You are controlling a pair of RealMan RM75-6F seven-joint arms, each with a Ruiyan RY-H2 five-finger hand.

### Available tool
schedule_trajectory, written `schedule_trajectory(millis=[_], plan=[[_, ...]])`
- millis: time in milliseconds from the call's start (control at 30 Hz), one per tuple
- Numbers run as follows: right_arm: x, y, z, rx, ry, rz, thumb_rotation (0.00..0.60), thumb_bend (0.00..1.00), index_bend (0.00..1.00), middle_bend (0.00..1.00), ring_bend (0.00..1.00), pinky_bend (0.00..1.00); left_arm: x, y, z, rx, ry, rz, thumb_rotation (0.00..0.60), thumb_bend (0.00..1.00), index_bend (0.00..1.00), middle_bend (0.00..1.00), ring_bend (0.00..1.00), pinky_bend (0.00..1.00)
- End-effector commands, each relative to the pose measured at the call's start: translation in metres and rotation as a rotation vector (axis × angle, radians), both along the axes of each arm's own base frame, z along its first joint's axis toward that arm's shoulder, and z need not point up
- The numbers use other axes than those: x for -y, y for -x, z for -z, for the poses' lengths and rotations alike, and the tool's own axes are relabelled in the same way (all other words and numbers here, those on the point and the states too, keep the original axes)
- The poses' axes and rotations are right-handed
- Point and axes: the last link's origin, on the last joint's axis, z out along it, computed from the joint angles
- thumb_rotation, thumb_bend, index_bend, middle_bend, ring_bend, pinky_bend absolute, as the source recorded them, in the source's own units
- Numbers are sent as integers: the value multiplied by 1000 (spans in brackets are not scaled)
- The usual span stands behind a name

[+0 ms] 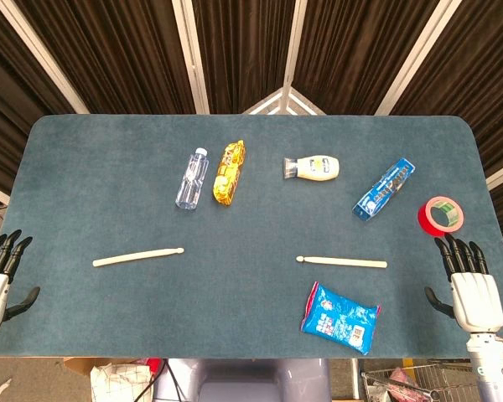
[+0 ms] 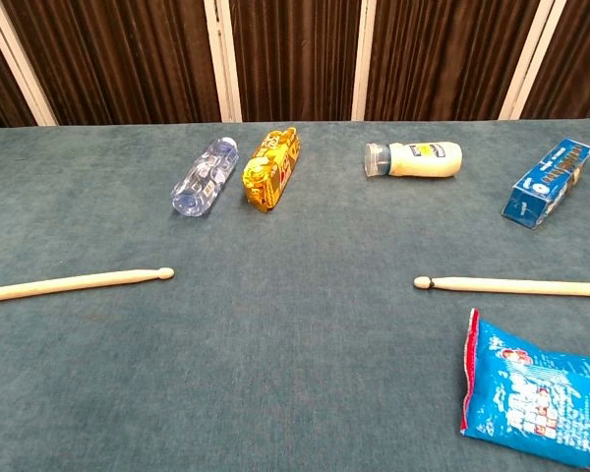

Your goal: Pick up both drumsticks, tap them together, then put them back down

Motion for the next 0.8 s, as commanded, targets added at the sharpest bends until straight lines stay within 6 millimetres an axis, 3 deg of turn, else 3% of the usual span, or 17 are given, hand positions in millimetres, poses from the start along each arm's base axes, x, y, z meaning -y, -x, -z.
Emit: schedule_trajectory(millis=[33,333,467,800], plan=[[0,0,1,-3,-4,-1,600,312,0,0,86,0,0,0,-1,2,-5,-1,600,399,94,0,0,0],[-1,0,3,2,-13,2,600,311,1,13,86,0,1,-1,-2,11,-9,-2,600,399,94,0,0,0],[-1,0,3,11,-12,10,600,312,26,63,86,0,0,0,0,11,-3,-4,600,399,94,0,0,0],[13,-19,11,45,-14,-16,600,312,301,228,127,0,-1,-1,0,25,-2,-3,600,399,94,0,0,0]])
